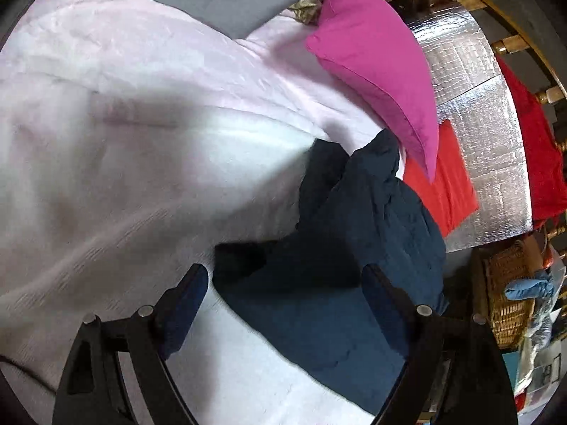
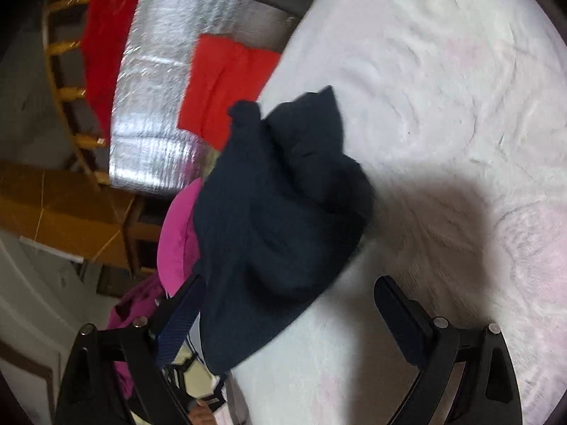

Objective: Fold large clothes

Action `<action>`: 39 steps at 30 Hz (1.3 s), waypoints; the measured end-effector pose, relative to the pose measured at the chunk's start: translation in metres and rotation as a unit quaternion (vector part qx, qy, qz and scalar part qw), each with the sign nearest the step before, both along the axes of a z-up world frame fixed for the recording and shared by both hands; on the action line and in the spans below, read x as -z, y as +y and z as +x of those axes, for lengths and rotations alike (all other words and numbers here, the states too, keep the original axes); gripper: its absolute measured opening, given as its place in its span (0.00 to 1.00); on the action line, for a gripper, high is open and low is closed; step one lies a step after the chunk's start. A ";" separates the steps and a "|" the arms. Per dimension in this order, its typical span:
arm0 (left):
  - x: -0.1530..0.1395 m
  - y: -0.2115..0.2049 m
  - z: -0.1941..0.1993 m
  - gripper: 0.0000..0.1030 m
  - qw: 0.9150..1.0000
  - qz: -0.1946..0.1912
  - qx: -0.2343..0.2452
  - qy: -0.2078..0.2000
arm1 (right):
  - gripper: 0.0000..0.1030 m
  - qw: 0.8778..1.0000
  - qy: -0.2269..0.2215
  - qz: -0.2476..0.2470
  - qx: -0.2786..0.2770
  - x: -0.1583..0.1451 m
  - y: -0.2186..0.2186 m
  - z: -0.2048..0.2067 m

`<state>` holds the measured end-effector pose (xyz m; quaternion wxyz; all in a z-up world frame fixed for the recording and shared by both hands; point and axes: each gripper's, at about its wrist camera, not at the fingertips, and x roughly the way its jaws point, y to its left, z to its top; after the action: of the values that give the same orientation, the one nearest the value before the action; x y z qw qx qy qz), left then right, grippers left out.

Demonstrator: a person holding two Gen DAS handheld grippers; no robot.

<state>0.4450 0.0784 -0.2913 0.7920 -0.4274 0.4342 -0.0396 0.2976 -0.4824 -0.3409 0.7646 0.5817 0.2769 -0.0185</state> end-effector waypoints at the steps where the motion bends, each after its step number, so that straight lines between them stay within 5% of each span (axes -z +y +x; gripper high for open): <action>1: 0.000 -0.001 0.003 0.85 1.000 0.000 0.001 -0.009 | 0.95 1.000 -0.004 -0.011 0.012 -0.001 -0.003 0.005; 4: 0.003 -0.005 0.016 0.84 1.000 0.005 0.003 -0.025 | 0.94 0.999 -0.002 -0.023 0.022 0.001 -0.013 0.027; 7: 0.003 -0.008 0.020 0.62 0.999 0.012 0.001 -0.040 | 0.85 0.998 0.022 -0.042 0.043 0.004 -0.022 0.054; 9: 0.006 -0.010 0.025 0.46 0.999 0.012 0.008 -0.048 | 0.61 0.997 0.037 -0.061 0.042 0.003 -0.022 0.063; 11: 0.002 -0.013 0.029 0.21 0.998 0.002 0.022 -0.064 | 0.53 0.996 0.042 -0.068 0.038 0.004 -0.023 0.070; 16: -0.019 -0.022 0.021 0.10 0.995 0.035 0.029 -0.085 | 0.33 0.989 0.038 -0.143 0.026 -0.021 -0.011 0.064; 24: -0.051 -0.011 -0.040 0.09 0.993 0.053 0.046 -0.095 | 0.31 0.989 0.033 -0.141 0.020 -0.038 -0.005 0.009; 35: -0.039 0.030 -0.155 0.10 0.995 0.055 0.051 -0.064 | 0.31 0.994 0.037 -0.106 -0.014 -0.025 0.027 -0.115; 39: -0.023 0.030 -0.157 0.26 0.994 0.087 0.065 -0.011 | 0.39 0.992 0.048 -0.109 -0.030 -0.011 0.038 -0.143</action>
<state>0.2877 0.1080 -0.2681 0.8269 -0.3272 0.4537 -0.0575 0.1547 -0.4444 -0.3299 0.8095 0.4849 0.3266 -0.0533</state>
